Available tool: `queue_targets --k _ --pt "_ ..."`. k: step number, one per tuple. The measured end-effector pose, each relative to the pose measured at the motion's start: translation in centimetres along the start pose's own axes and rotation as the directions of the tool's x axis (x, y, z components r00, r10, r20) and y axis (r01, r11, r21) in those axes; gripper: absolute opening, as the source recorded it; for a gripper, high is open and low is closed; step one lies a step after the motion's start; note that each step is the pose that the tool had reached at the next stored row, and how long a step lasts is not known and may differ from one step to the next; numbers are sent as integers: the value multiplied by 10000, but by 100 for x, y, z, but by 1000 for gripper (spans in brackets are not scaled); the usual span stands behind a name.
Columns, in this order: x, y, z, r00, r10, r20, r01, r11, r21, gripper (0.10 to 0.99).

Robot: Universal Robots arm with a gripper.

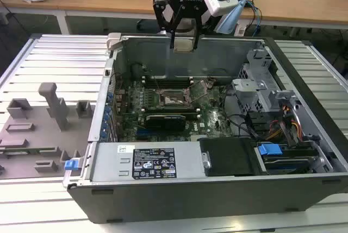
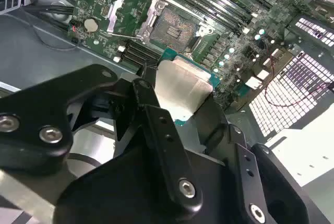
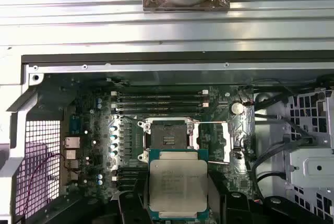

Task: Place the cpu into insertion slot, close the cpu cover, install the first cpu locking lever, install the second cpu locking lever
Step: 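Place the cpu into insertion slot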

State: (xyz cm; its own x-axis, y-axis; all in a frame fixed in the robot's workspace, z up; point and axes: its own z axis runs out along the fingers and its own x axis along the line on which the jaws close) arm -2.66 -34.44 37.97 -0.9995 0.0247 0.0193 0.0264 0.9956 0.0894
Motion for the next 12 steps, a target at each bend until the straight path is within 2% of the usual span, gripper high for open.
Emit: queue_targets --k 10,12 --pt "0 0 1 10000 0 -1 0 10000 -40 541" --pt "0 -2 24 10000 -2 -1 2 10000 -40 541"
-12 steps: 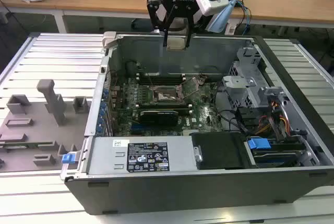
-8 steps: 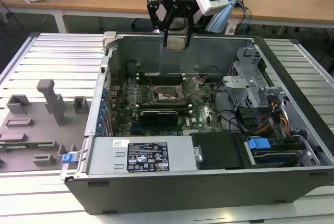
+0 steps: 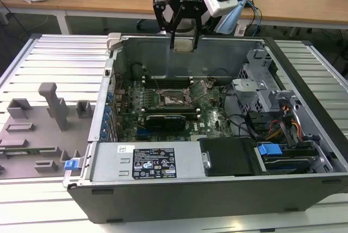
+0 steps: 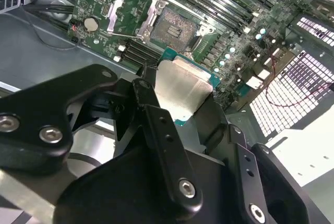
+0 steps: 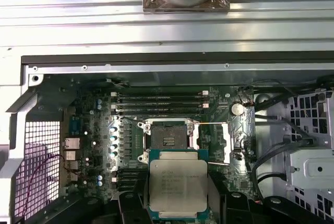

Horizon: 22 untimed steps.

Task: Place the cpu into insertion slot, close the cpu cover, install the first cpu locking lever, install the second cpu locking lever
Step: 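Place the cpu into insertion slot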

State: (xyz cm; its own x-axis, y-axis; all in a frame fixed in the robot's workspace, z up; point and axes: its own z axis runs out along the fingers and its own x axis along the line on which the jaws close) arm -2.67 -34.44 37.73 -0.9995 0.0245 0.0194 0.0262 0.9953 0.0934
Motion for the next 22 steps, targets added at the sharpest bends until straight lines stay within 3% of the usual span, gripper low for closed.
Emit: queue_targets --k 5,9,18,22 --pt "2 -6 67 10000 1 0 -1 10000 2 541" --pt "0 -19 204 10000 1 0 -1 10000 0 541" --pt "-3 -33 349 10000 16 2 -16 10000 9 541" --pt "-3 -36 383 9991 412 38 -412 9992 1 541"
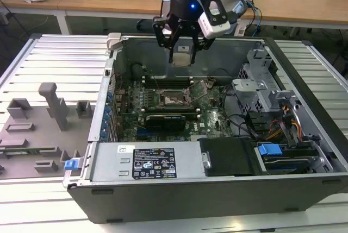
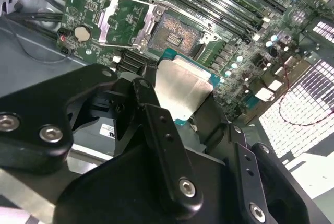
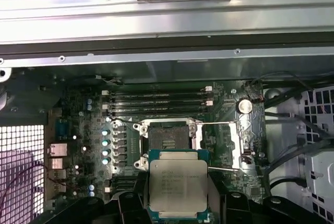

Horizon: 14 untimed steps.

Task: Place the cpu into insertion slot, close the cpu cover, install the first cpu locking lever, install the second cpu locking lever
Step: 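Place the cpu into insertion slot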

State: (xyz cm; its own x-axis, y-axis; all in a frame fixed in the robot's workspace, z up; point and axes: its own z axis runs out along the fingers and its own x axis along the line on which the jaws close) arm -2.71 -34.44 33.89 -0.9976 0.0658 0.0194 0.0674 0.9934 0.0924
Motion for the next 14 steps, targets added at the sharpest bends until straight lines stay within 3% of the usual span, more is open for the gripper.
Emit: queue_targets --k 4,9,10,14 --pt "-1 -3 35 9954 955 88 -955 9954 -23 541" --pt "-1 -6 60 9799 1987 180 -1986 9801 -56 541" --pt "-2 -6 66 9739 2259 205 -2258 9741 -67 541" --pt "-2 -9 95 9316 3621 323 -3618 9322 -133 541"
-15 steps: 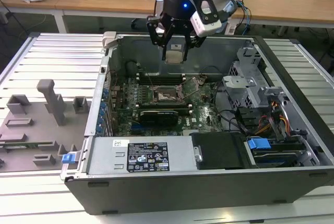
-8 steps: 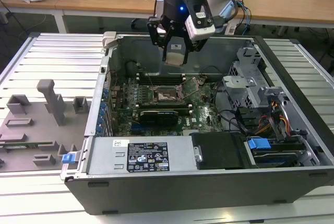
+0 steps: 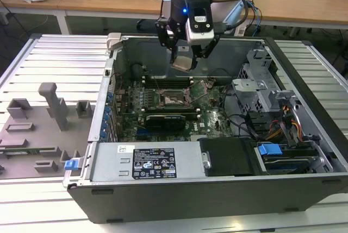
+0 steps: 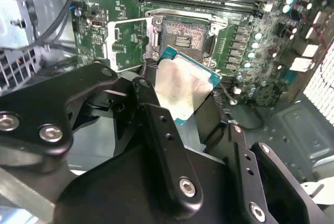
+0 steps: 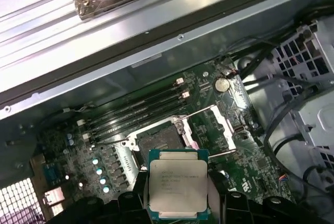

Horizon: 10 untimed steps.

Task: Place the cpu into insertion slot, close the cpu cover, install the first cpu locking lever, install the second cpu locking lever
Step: 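Place the cpu into insertion slot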

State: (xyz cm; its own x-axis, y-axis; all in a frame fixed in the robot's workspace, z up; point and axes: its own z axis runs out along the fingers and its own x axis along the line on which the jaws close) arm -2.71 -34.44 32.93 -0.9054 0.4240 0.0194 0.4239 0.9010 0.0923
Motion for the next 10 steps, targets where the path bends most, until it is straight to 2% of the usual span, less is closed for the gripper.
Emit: queue_targets --k 4,8,10 --pt "0 -1 12 9978 664 62 -664 9978 -14 541" --pt "-1 -2 22 9907 1357 124 -1356 9908 -35 541" --pt "-1 -2 27 9849 1724 157 -1723 9850 -48 541"
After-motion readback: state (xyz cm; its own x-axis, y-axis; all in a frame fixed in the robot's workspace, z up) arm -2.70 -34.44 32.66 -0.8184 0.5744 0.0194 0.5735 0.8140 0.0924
